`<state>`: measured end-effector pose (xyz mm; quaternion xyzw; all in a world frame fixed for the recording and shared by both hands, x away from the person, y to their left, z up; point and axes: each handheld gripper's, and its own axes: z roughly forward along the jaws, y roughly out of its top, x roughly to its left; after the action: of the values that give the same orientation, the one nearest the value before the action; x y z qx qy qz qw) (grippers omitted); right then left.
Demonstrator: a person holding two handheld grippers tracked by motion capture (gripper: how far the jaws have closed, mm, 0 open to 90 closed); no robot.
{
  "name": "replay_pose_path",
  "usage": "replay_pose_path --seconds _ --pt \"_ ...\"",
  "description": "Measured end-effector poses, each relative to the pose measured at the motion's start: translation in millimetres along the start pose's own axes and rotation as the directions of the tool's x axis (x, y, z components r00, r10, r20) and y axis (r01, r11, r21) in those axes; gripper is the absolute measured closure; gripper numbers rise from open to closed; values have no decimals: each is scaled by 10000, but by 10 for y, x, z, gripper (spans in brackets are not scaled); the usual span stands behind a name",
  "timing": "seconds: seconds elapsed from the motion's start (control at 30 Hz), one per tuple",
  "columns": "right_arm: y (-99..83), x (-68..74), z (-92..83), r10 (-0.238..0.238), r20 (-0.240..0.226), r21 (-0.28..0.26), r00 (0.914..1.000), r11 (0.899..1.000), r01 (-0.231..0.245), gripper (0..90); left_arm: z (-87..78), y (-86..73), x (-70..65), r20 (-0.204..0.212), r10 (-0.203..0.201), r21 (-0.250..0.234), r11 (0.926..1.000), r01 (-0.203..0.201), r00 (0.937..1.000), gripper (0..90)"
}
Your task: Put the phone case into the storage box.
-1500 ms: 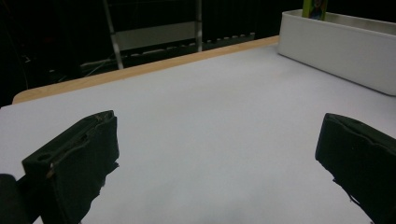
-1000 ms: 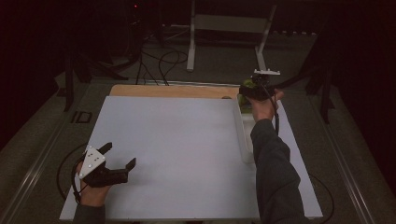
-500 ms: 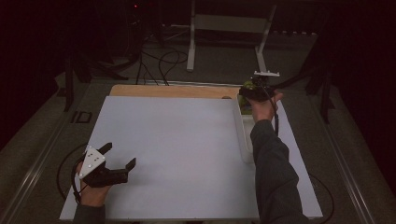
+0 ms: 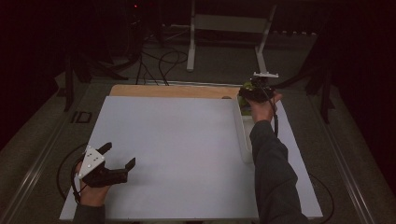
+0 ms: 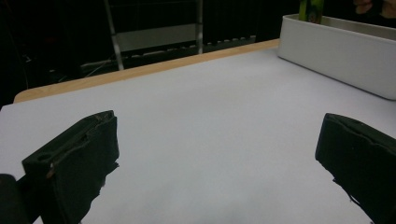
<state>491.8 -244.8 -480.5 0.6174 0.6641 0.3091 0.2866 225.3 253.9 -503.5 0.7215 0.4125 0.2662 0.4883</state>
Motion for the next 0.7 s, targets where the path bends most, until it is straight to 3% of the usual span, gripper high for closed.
replay_pose_path --seconds 0.7 --pt "-46 2 66 -9 76 171 10000 9999 8 150 -5 0 -1 -7 -10 -9 10000 10 10000 0"
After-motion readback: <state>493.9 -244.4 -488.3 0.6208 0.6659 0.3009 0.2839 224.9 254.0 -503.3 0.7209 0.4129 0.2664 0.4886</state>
